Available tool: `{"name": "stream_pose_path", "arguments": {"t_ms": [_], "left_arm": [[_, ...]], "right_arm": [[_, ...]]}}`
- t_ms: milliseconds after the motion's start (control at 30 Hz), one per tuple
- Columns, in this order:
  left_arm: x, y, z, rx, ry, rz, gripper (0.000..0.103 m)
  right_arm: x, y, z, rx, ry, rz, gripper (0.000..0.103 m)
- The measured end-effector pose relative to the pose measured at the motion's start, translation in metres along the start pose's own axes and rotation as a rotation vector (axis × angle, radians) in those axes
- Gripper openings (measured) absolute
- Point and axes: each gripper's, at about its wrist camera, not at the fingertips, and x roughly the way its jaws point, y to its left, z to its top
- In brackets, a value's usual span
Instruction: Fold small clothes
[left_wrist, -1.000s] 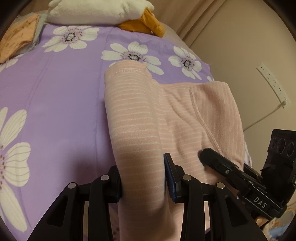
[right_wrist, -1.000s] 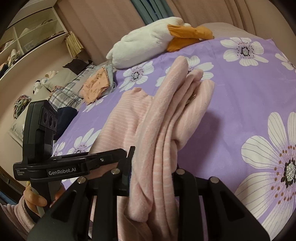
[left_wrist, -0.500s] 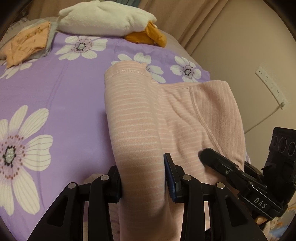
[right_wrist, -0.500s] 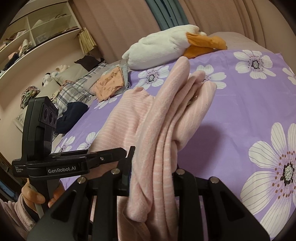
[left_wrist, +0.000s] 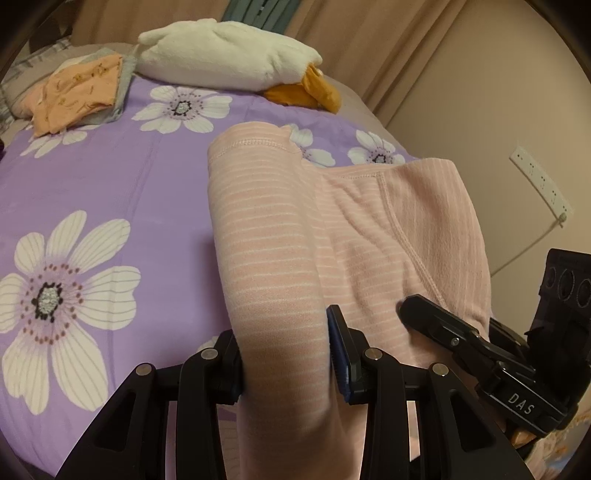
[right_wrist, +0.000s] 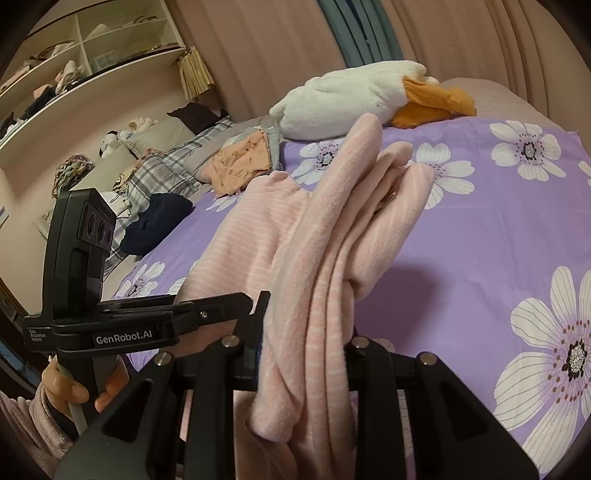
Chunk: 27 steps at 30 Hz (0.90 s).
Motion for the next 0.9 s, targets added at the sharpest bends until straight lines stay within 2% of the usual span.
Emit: {"name": "stream_pose_path", "arguments": {"t_ms": [900], "left_arm": [[-0.009, 0.033, 0.008, -0.045, -0.042, 0.019, 0.036]], "right_arm": [[0.031, 0.022, 0.015, -0.086, 0.043, 0.003, 0.025]]}}
